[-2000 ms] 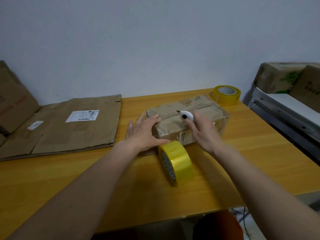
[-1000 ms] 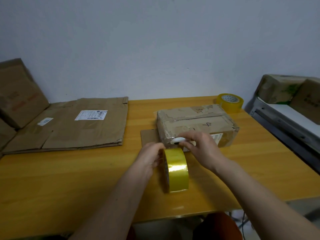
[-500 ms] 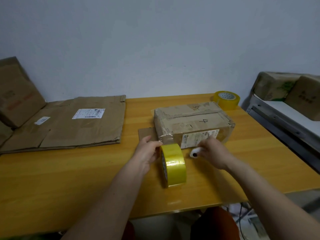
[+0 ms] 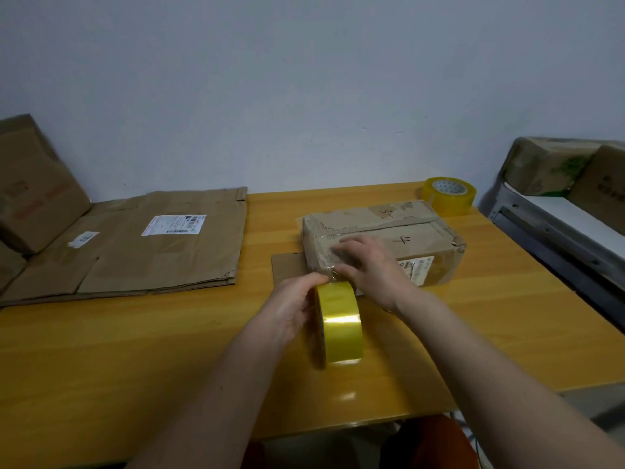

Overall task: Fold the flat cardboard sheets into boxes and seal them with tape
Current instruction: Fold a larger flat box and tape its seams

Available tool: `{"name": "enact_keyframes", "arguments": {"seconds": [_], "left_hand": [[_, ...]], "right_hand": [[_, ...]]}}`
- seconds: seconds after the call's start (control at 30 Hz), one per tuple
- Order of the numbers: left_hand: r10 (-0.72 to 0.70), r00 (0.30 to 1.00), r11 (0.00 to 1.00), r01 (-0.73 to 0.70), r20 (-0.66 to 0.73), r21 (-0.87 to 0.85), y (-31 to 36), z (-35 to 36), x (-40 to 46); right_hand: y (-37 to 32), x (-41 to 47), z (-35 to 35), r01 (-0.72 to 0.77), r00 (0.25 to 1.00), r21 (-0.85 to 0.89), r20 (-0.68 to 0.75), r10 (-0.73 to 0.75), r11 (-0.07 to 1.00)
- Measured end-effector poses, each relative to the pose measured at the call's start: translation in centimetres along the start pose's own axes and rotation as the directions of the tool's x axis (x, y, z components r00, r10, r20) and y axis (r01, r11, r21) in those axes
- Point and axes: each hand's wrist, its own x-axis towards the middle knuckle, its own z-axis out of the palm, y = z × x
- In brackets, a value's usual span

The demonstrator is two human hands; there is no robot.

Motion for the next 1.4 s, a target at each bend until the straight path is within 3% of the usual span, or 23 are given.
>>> {"name": "enact_keyframes", "arguments": {"seconds": [0.3,0.63,0.83,0.93,1.07,1.13,1.2,1.27,1.4], "left_hand": [[-0.19,0.982,0.978,0.189,-0.003,0.085,0.4,0.8,-0.1],[-0.15,0.951,0.988,0.136,0.269,0.07,0.4,-0.8,-0.8],[0.024,0.968,0.999,-0.013,0.249,-0.044,0.5,-3.4,-2.3],[0.162,0.967,0.984,-0.172,0.197,0.036,1.5,-5.0,-3.3],[0.282,0.956,0.942,-0.293,0.086,0.166,2.9,-6.4,-4.2],[0.336,0.941,0.922,-0.322,-0.032,0.213,3.4,-7.0,-4.3],[0.427,0.882,0.885,-0.361,-0.202,0.294,3.8,-7.3,-4.0],[0.514,0.778,0.846,-0.389,-0.361,0.366,4.0,-7.4,-3.7],[0.689,0.493,0.713,-0.332,-0.531,0.617,4.6,-7.1,-2.7]], "right_hand": [[0.3,0.2,0.5,-0.047,0.998,0.108,-0.04,0.051,0.993],[0.9,0.5,1.1,-0.076,0.994,0.165,-0.068,0.088,0.983],[1.4,0.4,1.0,-0.053,0.998,0.179,-0.029,0.059,0.983],[1.0,1.1,0.9,-0.11,0.992,0.217,-0.03,0.119,0.97],[-0.3,1.9,2.2,-0.14,0.99,-0.094,-0.047,0.136,0.986],[-0.5,1.9,2.3,-0.077,0.997,-0.114,-0.012,0.076,0.991],[0.0,1.6,1.7,-0.021,0.999,-0.055,0.043,0.023,0.998],[0.7,1.0,0.9,0.019,0.993,0.06,0.114,-0.026,0.998],[1.9,-0.1,-0.7,-0.008,0.984,0.374,0.169,-0.059,0.927]]}}
